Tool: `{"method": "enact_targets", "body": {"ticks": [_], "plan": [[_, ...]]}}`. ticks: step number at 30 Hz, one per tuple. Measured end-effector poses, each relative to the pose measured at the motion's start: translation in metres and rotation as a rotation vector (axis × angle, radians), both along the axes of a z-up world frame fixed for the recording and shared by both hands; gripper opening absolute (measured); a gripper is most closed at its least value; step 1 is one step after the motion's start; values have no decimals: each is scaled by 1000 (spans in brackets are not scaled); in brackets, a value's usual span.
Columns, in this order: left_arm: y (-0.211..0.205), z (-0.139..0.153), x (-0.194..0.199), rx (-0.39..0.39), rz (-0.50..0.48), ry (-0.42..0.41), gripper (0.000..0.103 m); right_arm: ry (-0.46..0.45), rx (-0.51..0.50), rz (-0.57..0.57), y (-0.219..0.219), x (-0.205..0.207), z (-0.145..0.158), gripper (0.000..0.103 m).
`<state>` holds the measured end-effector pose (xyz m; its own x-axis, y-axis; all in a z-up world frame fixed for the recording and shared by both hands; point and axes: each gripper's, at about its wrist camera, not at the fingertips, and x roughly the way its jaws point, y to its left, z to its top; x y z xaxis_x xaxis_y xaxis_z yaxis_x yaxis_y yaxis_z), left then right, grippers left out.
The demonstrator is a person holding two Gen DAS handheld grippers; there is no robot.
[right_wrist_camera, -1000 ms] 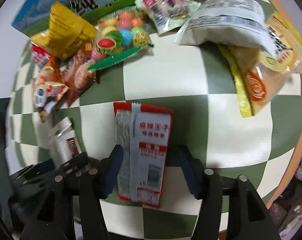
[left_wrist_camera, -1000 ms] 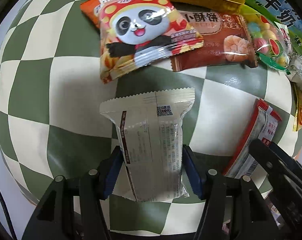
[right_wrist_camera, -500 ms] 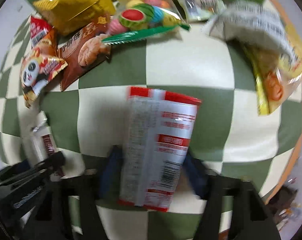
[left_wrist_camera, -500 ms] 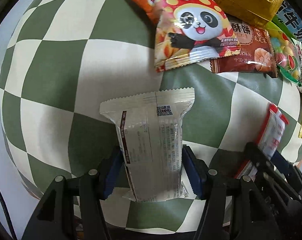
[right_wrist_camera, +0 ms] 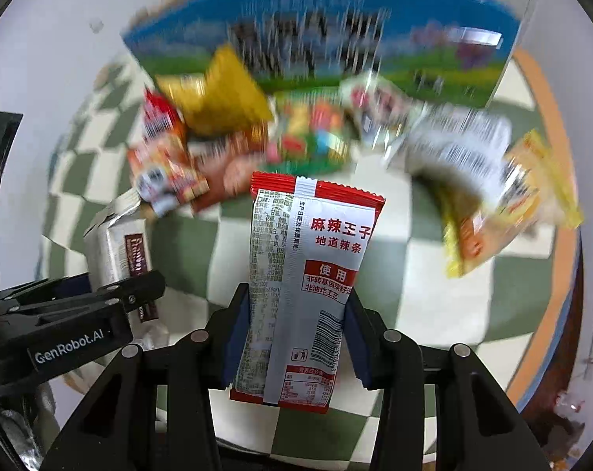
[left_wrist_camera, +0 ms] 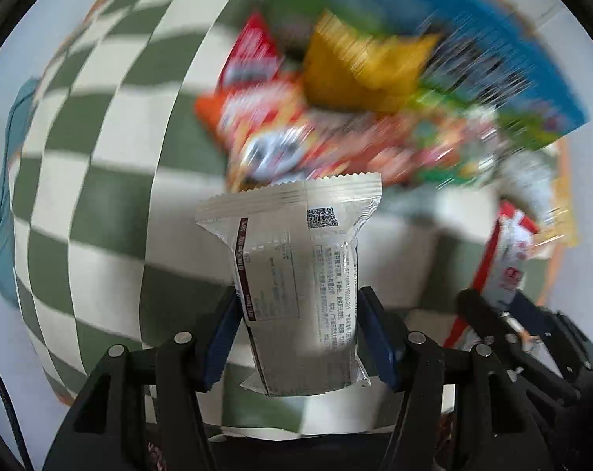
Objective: Organize snacks
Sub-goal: 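Carry both packets into the box and open both tools to release them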
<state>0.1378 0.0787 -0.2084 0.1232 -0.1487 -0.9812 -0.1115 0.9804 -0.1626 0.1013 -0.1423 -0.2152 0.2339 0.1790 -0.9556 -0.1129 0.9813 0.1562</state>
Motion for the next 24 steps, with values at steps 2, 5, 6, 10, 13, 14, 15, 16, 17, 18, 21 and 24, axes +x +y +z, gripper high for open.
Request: {"method": "enact_targets", "body": {"ticks": [2, 5, 6, 10, 13, 14, 15, 16, 17, 18, 21, 24], "plan": [[-6, 30, 11, -30, -18, -56, 57, -20, 38, -1, -17, 18, 26, 47], [-14, 71, 34, -57, -47, -124, 57, -74, 76, -4, -34, 60, 67, 47], [-17, 84, 52, -63, -60, -142, 57, -90, 89, -5, -40, 71, 77, 47], [-42, 122, 111, -43, -106, -214, 57, -148, 93, -7, -57, 128, 116, 47], [-48, 127, 169, -14, -127, -220, 57, -177, 44, -8, -58, 180, 128, 47], [-47, 126, 188, -2, -128, -217, 58, -169, 15, 1, -60, 200, 128, 47], [-45, 123, 210, 16, -131, -206, 58, -161, 1, -3, -58, 219, 124, 47], [-46, 121, 223, 32, -135, -195, 58, -153, -18, -4, -60, 239, 121, 47], [-44, 116, 240, 44, -135, -181, 58, -132, -51, 10, -61, 260, 116, 47], [-42, 108, 256, 62, -134, -161, 58, -116, -71, 9, -59, 275, 108, 47], [-36, 83, 297, 97, -131, -86, 58, -55, -119, 10, -67, 319, 92, 47], [-28, 56, 323, 108, -122, -21, 58, -8, -184, 12, -73, 354, 71, 47]]}}
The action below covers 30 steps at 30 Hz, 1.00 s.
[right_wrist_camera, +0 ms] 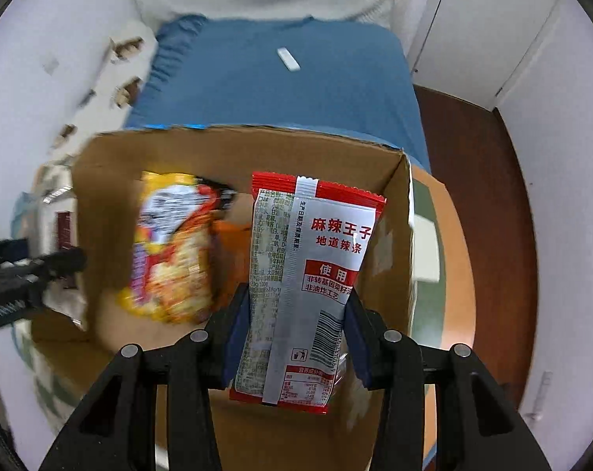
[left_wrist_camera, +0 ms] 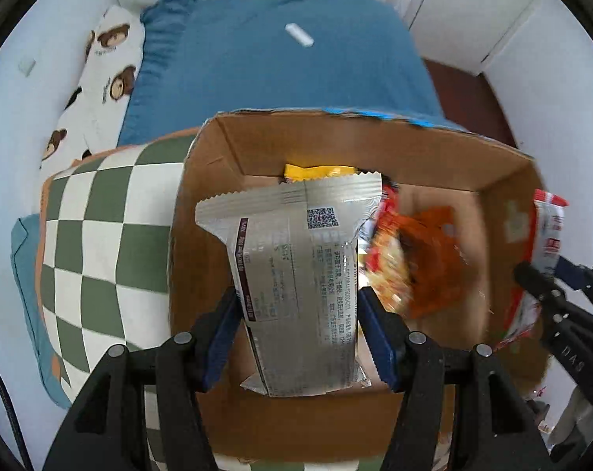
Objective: Organize snacks
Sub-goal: 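Carry both packets into the box and open both tools to release them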
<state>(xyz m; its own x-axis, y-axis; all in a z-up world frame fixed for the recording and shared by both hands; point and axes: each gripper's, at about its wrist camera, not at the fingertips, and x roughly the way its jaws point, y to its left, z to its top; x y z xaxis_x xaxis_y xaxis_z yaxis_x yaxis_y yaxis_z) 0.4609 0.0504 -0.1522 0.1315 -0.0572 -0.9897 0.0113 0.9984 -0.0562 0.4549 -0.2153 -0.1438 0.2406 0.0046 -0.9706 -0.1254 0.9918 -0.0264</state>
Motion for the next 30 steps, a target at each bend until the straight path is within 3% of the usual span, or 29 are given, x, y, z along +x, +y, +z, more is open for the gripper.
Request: {"method": "enact_targets", "body": {"ticks": [6, 9, 11, 12, 14, 20, 30], "plan": [[7, -38, 36, 33, 9, 60, 60, 84, -47, -9, -8, 33, -40, 51], [9, -52, 46, 23, 12, 88, 63, 101, -66, -16, -7, 41, -49, 78], [9, -54, 50, 25, 8, 77, 90, 123, -42, -22, -4, 47, -57, 89], [8, -52, 50, 15, 7, 66, 96, 125, -34, -23, -3, 48, -58, 90], [9, -50, 48, 0, 15, 64, 97, 125, -28, -21, -1, 46, -57, 95], [4, -38, 29, -37, 24, 58, 97, 132, 33, -47, 0, 33, -60, 96], [-5, 5, -27, -49, 29, -54, 97, 94, 95, -77, 5, -19, -40, 96]]}}
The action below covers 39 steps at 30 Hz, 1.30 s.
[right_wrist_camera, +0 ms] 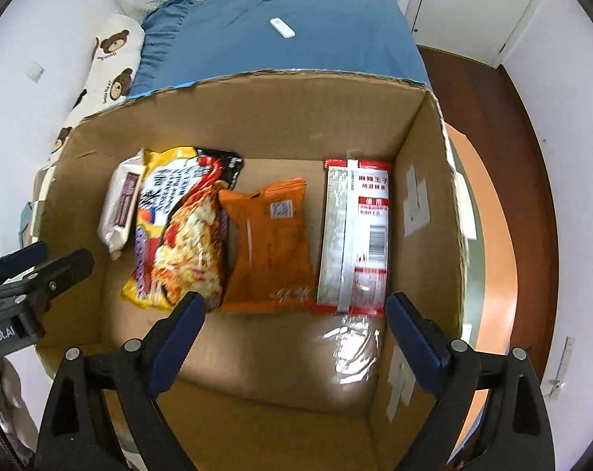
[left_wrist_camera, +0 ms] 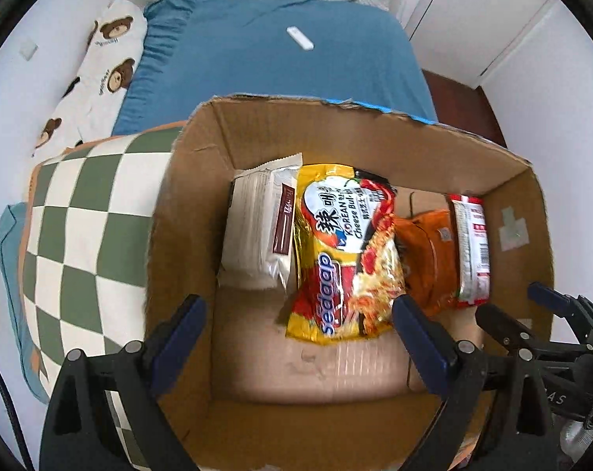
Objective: Organize snacks
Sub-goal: 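Carry both packets into the box and open both tools to release them, then grasp the orange Cuicuijiao bag with the left tool while the right tool grasps the grey bread bag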
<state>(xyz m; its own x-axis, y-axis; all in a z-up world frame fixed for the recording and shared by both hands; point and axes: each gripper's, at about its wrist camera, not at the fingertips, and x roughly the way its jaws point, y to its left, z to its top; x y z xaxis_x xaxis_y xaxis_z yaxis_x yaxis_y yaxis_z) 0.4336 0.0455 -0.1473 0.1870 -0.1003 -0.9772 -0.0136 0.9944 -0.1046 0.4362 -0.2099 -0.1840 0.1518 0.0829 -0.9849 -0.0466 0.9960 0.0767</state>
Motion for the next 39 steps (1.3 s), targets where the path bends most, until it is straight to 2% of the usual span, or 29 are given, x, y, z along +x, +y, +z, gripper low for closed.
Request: {"method": "enact_targets", "body": {"ticks": [14, 20, 23, 26, 29, 31, 35, 39], "plan": [[0, 71, -77, 11, 1, -207, 97, -181, 15, 15, 2, -80, 70, 96], [-2, 107, -116, 31, 0, -330, 97, -299, 1, 13, 5, -117, 108, 95], [1, 121, -134, 25, 7, -370, 97, -347, 18, 8, 5, -136, 124, 95], [6, 127, -153, 39, 16, -399, 97, -355, 54, 4, 5, -152, 130, 95], [11, 118, -167, 64, 25, -392, 97, -328, 81, -19, -1, -166, 119, 96], [15, 100, -176, 75, 15, -353, 97, -273, 100, -37, -8, -169, 99, 96], [27, 45, -186, 116, 8, -226, 97, -165, 43, -42, -24, -171, 50, 96], [32, -21, -194, 178, -8, -105, 97, -67, -41, 26, -32, -159, -8, 96]]}}
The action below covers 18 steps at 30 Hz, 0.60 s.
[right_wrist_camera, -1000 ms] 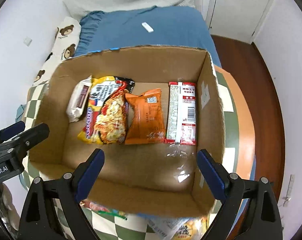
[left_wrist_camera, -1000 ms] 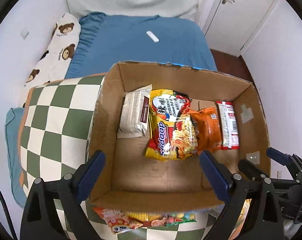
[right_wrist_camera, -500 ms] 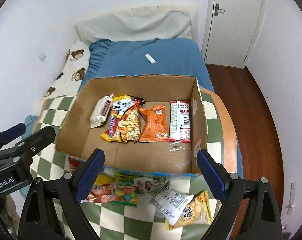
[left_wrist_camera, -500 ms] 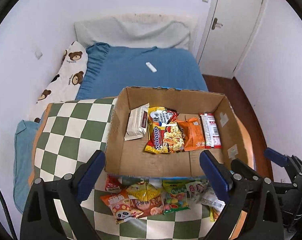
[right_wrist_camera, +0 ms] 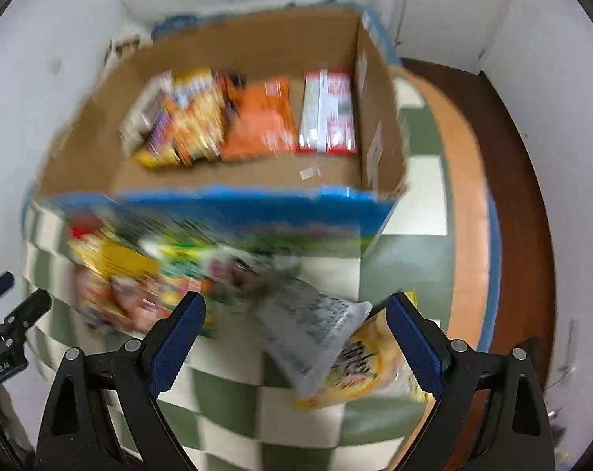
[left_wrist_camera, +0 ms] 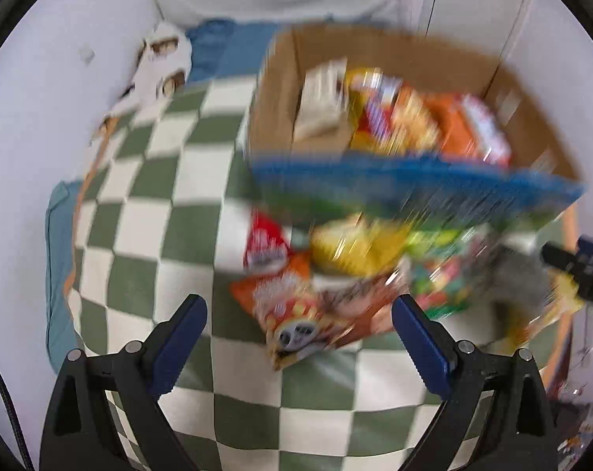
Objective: Organize snacks
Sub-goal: 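Grasp the orange Cuicuijiao bag with the left tool while the right tool grasps the grey bread bag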
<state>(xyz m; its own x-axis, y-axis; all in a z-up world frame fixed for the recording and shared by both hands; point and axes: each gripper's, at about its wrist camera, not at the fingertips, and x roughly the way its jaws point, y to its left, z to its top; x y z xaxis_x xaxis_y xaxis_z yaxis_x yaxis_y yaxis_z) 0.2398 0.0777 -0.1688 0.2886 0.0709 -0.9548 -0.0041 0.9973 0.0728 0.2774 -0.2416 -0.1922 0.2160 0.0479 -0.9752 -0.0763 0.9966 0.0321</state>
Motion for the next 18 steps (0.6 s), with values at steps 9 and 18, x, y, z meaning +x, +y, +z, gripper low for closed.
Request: {"method": "enact_targets", "body": {"ticks": [9, 18], "plan": [[8, -60, -16, -22, 45, 123, 97, 175, -76, 86, 13, -9, -66, 77], [35, -57, -18, -93, 135, 148, 97, 216, 20, 44, 35, -43, -64, 85]]}}
